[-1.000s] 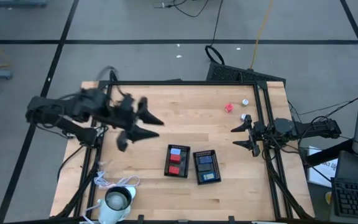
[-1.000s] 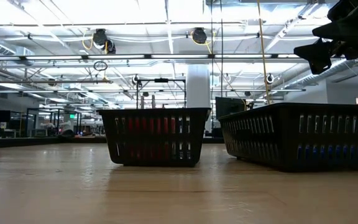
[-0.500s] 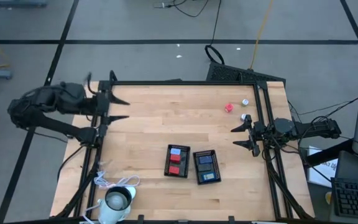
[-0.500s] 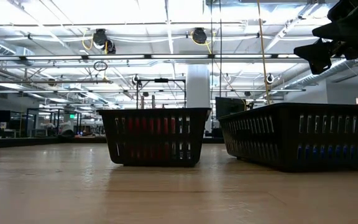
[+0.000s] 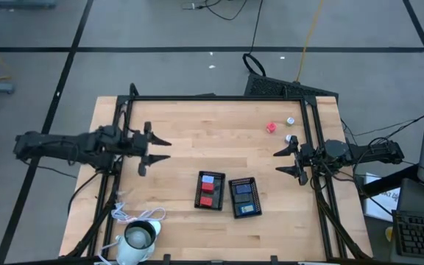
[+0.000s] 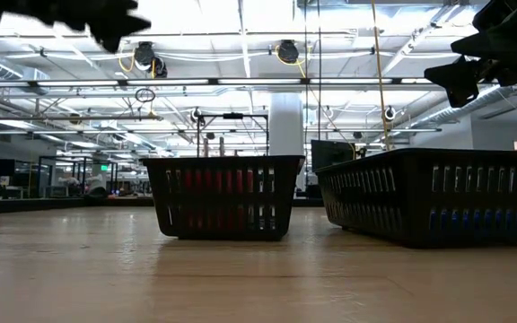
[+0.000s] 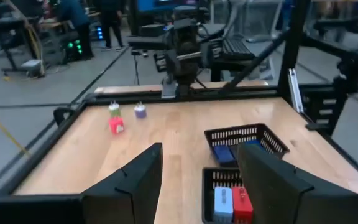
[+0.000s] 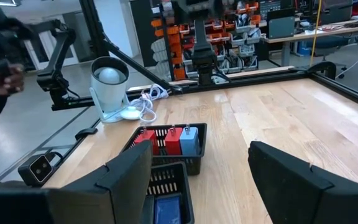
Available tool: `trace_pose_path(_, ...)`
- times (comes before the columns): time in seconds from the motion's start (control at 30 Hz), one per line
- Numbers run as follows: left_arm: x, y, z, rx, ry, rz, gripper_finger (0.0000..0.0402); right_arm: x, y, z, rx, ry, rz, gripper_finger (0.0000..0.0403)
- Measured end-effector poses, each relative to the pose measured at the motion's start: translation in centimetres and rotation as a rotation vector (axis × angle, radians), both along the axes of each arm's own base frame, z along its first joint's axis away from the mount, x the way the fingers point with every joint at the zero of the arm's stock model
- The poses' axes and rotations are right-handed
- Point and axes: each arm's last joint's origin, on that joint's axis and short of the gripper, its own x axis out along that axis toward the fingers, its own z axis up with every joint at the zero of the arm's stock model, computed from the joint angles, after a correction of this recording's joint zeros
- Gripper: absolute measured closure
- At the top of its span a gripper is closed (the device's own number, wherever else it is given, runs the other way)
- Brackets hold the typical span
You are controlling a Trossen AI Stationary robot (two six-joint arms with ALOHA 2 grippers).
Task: Pick & Place Office items
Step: Put the pink charger adapter into the left black basket
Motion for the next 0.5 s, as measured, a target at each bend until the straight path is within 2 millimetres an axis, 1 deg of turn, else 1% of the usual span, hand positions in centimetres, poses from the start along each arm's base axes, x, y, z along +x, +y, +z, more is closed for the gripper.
trace_pose_path(0.07, -0.5, 0.3, -1.5, -0.034, -0.038, 0.021, 0.0192, 0.0, 0.0, 0.0, 0.0, -0.001, 0.0, 0.0149)
trace_pose_path(0.2, -1.8, 0.8, -3.2, -0.064, -0.134, 0.06, 0.0192, 0.0, 0.0, 0.0, 0.0, -0.001, 0.001, 0.0149)
trace_pose_path(0.4, -5.1, 1.3, -2.8, -0.061, -0.339, 0.125, 0.0192, 0.0, 0.0, 0.0, 0.0, 0.0, 0.0, 0.0149)
trace_pose_path(0.5, -6.2, 1.4, -3.4, -0.059, -0.398, 0.143, 0.0192, 0.0, 0.0, 0.0, 0.0, 0.0, 0.0, 0.0149)
